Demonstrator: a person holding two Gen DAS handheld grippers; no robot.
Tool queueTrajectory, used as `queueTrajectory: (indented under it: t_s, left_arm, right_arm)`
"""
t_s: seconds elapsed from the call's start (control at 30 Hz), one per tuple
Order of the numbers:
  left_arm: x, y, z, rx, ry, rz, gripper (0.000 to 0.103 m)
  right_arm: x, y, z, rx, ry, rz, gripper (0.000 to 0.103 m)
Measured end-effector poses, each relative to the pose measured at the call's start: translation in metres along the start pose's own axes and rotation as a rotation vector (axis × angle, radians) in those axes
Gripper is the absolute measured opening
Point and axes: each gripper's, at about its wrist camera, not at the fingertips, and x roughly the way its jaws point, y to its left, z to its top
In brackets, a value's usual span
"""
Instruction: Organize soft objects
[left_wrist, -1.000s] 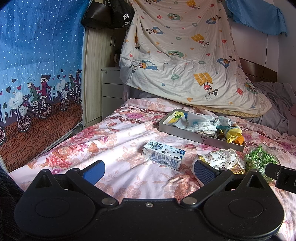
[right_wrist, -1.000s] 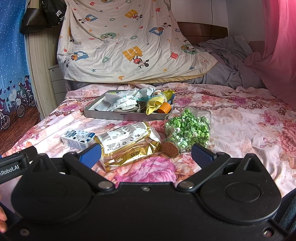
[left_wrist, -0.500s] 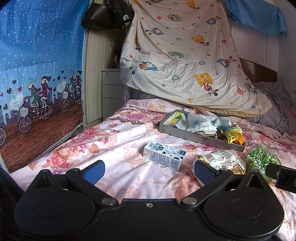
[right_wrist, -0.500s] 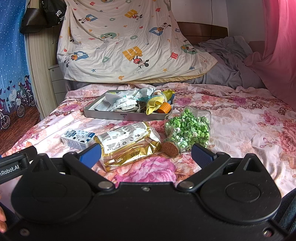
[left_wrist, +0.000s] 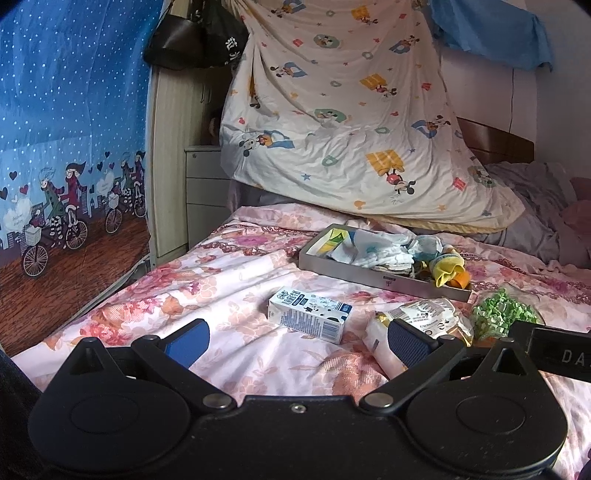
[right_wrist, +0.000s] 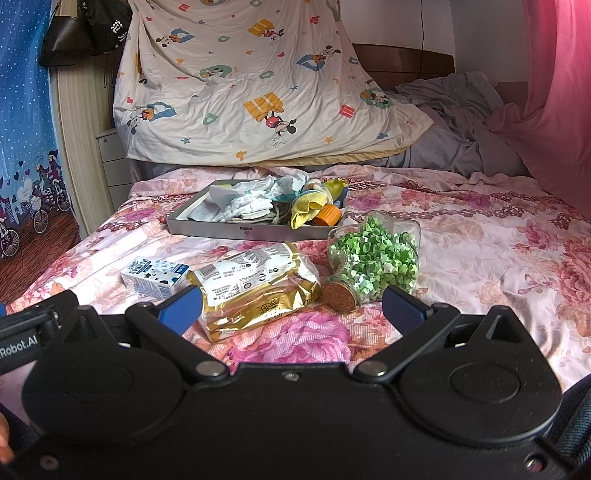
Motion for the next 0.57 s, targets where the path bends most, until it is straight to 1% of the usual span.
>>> queueTrajectory:
  t_s: [0.23, 0.57]
  left_arm:
    - [0.0004, 0.0028, -0.0001, -0.013, 0.003, 0.003, 0.102]
    - [-0.0013, 0.0001, -0.001, -0.001, -0.01, -0.002, 0.102]
  right_arm:
    - [0.0001, 0.0001, 0.0001, 0.0, 0.0, 0.0, 0.102]
    - [0.0002, -0.0002, -0.0001, -0.001, 0.001, 0.0, 0.102]
